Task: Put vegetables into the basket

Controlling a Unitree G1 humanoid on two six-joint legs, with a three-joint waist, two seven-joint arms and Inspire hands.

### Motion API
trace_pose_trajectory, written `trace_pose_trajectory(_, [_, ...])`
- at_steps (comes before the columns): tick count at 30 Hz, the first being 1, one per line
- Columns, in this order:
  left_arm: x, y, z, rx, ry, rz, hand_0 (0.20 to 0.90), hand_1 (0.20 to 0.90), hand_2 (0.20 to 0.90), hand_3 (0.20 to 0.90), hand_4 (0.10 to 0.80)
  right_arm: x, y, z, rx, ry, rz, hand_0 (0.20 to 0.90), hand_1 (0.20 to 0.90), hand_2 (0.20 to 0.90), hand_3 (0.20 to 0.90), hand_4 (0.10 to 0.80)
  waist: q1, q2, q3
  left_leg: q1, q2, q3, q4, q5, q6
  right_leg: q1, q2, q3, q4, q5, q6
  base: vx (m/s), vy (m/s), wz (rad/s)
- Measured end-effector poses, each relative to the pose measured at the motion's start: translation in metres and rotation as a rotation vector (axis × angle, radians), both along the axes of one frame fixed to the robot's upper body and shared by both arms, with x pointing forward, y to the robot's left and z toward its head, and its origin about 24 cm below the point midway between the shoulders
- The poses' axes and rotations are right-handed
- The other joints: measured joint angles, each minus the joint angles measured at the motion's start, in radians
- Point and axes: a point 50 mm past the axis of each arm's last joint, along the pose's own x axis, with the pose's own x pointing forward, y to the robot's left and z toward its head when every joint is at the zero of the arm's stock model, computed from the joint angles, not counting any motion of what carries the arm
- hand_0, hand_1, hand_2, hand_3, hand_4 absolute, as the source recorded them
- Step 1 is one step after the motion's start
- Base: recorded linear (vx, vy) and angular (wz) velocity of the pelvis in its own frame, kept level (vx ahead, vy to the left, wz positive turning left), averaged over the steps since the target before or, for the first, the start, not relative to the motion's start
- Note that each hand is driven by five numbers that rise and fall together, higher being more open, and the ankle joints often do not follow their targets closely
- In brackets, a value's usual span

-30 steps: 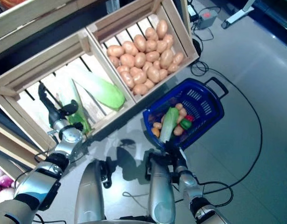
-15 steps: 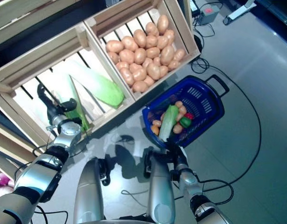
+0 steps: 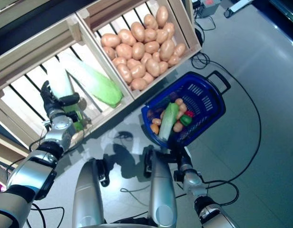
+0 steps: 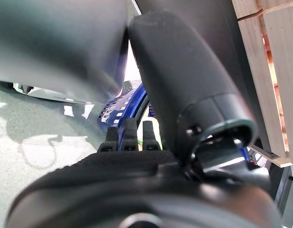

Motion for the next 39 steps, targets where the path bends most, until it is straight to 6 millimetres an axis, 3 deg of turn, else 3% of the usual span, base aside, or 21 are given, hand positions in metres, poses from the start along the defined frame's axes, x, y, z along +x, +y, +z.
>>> trace_pose_trajectory(10, [-0.001,0.004,-0.009,-0.006,0.087,0.005,0.900,0.900,0.900,0.900,0.800,0.004,-0.001,0.006,-0.003,-0.027,0.004,0.900,0.900,0.900,0.900,0.800,-0.013,0.010,0.008,-0.019,0.003,-0.003,0.018,-0.001,-0.002,-0.018,0.000,0.000,0.019,-0.003,-0.005,-0.026,-0.012,0.00])
trace_pose_trajectory(17, [0.008,0.010,0.009,0.012,0.114,0.028,0.900,0.900,0.900,0.900,0.800,0.009,-0.013,0.016,-0.034,-0.065,-0.027,0.900,0.900,0.900,0.900,0.800,-0.011,0.030,0.015,-0.065,0.009,-0.007,0.044,-0.003,-0.006,-0.065,0.004,0.003,0.039,-0.002,-0.005,-0.032,0.001,-0.02])
trace_pose_trajectory(18, [0.008,0.015,0.012,0.019,0.119,0.034,0.858,0.858,0.858,0.858,0.772,0.009,-0.014,0.016,-0.036,-0.067,-0.028,0.900,0.900,0.900,0.900,0.800,-0.012,0.030,0.016,-0.072,0.011,-0.007,0.045,-0.003,-0.006,-0.073,0.004,0.003,0.040,-0.002,-0.004,-0.034,0.010,-0.03])
trace_pose_trajectory(19, [0.007,0.021,0.014,0.031,0.131,0.037,0.540,0.540,0.540,0.540,0.560,0.010,-0.015,0.017,-0.031,-0.069,-0.033,0.900,0.900,0.900,0.900,0.800,-0.013,0.030,0.016,-0.075,0.013,-0.007,0.046,-0.003,-0.006,-0.077,0.005,0.002,0.041,-0.001,-0.004,-0.028,0.015,-0.05])
trace_pose_trajectory(20, [0.007,0.025,0.015,0.034,0.140,0.034,0.300,0.300,0.300,0.300,0.400,0.010,-0.015,0.017,-0.023,-0.072,-0.038,0.900,0.900,0.900,0.900,0.800,-0.013,0.030,0.016,-0.076,0.013,-0.007,0.048,-0.003,-0.006,-0.078,0.005,0.002,0.043,-0.001,-0.004,-0.026,0.022,-0.06])
trace_pose_trajectory(28, [0.002,0.046,0.018,-0.013,0.138,0.037,0.300,0.300,0.300,0.300,0.400,0.010,-0.017,0.019,-0.020,-0.076,-0.046,0.900,0.900,0.900,0.900,0.800,-0.019,0.030,0.016,-0.075,0.017,-0.005,0.052,-0.003,-0.006,-0.080,0.007,0.004,0.044,-0.001,-0.004,0.009,0.013,-0.03])
trace_pose_trajectory(33, [-0.002,0.049,0.008,-0.073,0.146,0.012,0.300,0.300,0.300,0.300,0.400,0.010,-0.017,0.018,-0.021,-0.074,-0.048,0.900,0.900,0.900,0.900,0.800,-0.016,0.030,0.016,-0.030,0.021,0.001,0.031,-0.007,-0.004,-0.037,0.012,0.002,0.022,-0.001,-0.004,0.029,0.005,-0.02])
trace_pose_trajectory(39, [-0.020,0.047,-0.034,-0.138,0.229,-0.003,0.300,0.300,0.300,0.300,0.400,0.010,-0.015,0.020,-0.009,-0.088,-0.046,0.900,0.900,0.900,0.900,0.800,-0.015,0.031,0.009,0.122,0.027,0.044,-0.111,0.013,-0.011,0.094,0.026,-0.002,-0.111,0.035,0.000,0.036,0.007,-0.12])
